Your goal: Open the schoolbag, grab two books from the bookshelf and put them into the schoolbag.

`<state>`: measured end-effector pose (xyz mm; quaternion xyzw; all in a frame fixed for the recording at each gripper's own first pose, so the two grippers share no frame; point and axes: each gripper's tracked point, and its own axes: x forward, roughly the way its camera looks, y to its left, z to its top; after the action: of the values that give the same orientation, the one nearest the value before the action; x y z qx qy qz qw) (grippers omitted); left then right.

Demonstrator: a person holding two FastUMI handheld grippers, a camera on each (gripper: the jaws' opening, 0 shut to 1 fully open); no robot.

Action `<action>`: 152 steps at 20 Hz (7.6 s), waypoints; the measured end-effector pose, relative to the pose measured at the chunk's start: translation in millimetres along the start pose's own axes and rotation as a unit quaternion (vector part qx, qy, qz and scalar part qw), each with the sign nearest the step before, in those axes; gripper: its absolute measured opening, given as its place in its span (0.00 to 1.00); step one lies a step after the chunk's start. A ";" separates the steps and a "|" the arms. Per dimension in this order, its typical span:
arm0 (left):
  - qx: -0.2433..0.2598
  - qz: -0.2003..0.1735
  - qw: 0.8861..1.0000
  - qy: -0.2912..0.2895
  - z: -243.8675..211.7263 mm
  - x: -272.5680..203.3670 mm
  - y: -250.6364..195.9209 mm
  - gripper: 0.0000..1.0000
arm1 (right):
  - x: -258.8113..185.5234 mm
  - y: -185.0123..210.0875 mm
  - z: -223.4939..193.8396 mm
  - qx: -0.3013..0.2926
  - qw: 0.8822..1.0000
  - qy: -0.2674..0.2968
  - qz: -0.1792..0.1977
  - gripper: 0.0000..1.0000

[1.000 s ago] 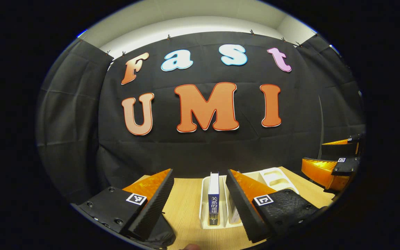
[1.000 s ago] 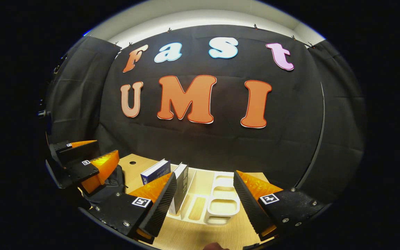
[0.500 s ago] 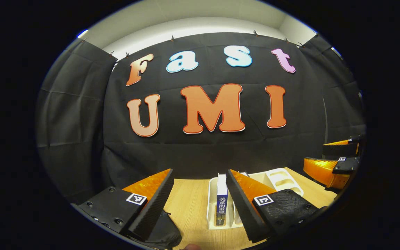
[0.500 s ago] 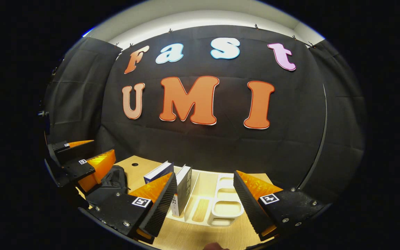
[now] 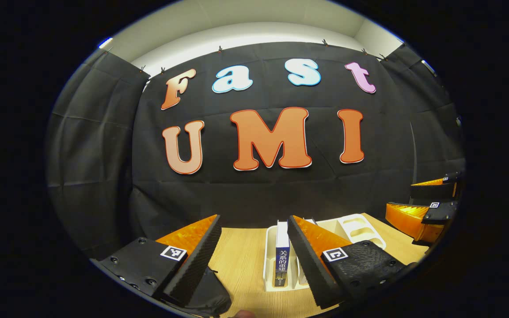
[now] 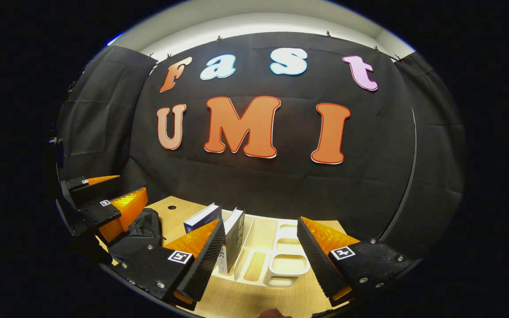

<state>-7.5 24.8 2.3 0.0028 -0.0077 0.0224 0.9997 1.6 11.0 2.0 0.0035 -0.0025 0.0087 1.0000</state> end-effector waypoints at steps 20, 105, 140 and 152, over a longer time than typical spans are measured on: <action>0.142 0.058 0.987 0.050 -82.1 -18.6 118.6 0.99 | 26.0 48.8 -4.8 -0.005 1.000 0.011 -0.004 0.98; 0.187 -0.319 0.815 0.446 -203.7 51.6 235.6 0.05 | 160.7 140.2 -51.4 -0.046 0.946 0.321 -0.004 0.99; 0.048 -0.309 0.794 0.521 -181.1 81.0 218.2 0.04 | 159.8 148.4 -84.0 0.100 0.850 0.517 -0.016 0.37; 0.061 -0.331 0.789 0.514 -182.0 76.2 215.1 0.04 | 69.3 124.5 -23.7 0.146 0.880 0.451 -0.015 0.37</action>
<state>61.8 244.1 -177.5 0.0539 0.5106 -0.3108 0.7999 68.9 136.8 -20.5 0.1451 0.4501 -0.0050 0.8811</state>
